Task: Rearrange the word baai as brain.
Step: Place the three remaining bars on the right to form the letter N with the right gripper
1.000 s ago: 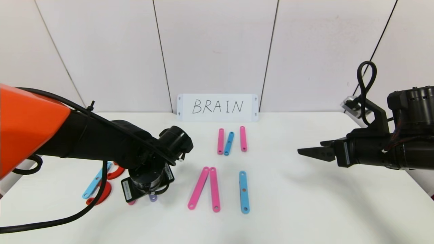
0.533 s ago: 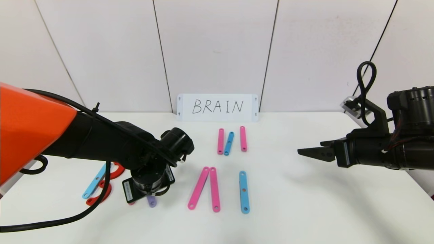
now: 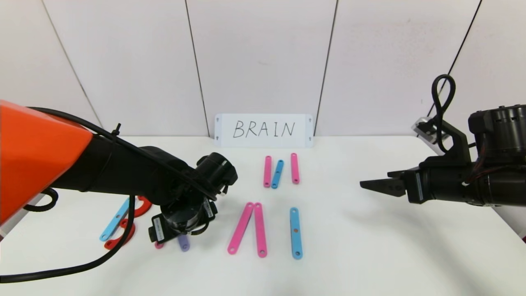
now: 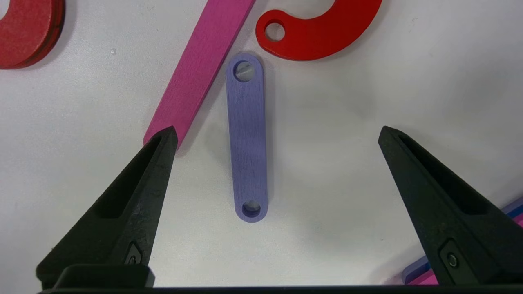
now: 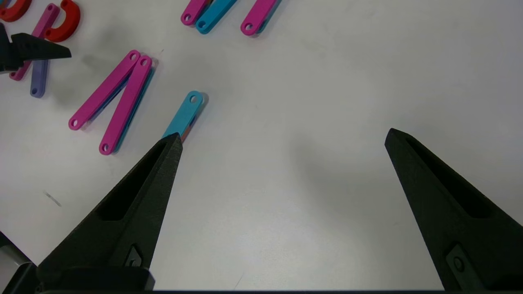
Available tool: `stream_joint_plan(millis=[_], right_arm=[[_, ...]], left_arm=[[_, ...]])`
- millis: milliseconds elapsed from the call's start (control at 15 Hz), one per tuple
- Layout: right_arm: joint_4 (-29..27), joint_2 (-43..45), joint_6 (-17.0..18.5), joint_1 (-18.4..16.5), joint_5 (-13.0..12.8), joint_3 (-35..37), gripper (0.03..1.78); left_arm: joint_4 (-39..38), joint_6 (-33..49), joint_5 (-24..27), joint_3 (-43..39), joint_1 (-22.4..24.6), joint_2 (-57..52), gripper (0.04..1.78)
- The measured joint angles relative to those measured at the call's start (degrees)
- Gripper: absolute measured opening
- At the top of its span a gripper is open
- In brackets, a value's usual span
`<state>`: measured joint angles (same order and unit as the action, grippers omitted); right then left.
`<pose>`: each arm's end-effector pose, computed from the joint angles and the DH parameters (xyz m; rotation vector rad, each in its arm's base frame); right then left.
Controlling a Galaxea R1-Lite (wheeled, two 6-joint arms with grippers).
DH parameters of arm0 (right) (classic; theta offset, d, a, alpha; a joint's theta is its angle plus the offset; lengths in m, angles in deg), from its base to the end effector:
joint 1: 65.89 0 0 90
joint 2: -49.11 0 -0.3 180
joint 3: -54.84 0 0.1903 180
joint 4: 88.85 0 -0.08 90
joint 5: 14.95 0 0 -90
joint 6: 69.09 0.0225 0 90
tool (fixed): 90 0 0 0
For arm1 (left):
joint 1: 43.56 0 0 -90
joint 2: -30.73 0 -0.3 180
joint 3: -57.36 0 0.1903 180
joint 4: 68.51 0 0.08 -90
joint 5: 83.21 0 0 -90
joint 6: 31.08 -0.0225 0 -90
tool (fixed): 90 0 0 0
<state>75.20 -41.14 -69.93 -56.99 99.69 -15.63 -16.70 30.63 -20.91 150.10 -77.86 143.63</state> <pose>0.2573 0.0498 0.1769 0.0728 0.6222 0.5706 0.2755 -0.1752 0.1158 -0.3256 0.9615 0.4601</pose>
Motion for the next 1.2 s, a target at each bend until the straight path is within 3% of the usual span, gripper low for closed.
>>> stream_joint_plan(millis=[267,400,600,733,1000,1067,1200], right_arm=[[0.00,0.06,-0.01,0.11,0.05,0.00,1.74],[-0.02,0.23,-0.01,0.11,0.20,0.00,1.74],[0.00,0.32,0.35,0.16,0.33,-0.39,1.74],[-0.02,0.50,0.51,1.01,-0.02,-0.83,1.74],[-0.30,0.63,2.07,4.52,-4.35,-2.78,1.74],[-0.45,0.54,3.15,5.32,-4.66,-3.72,1.74],[-1.24,-0.13,5.44,7.03,-6.12,-6.45,1.74]], left_arm=[[-2.16,-7.50,1.21,-0.91,0.27,-1.68,1.73],[-5.35,-14.69,4.33,-2.29,1.12,-3.56,1.73],[-12.15,-28.57,14.19,-4.88,4.84,-7.61,1.73],[-16.07,-38.56,23.89,-6.18,9.31,-10.53,1.73],[-18.33,-54.71,44.42,-5.66,19.11,-15.32,1.73],[-18.36,-56.98,48.14,-4.83,21.08,-16.26,1.73],[-18.27,-59.34,49.91,-2.86,23.56,-17.29,1.73]])
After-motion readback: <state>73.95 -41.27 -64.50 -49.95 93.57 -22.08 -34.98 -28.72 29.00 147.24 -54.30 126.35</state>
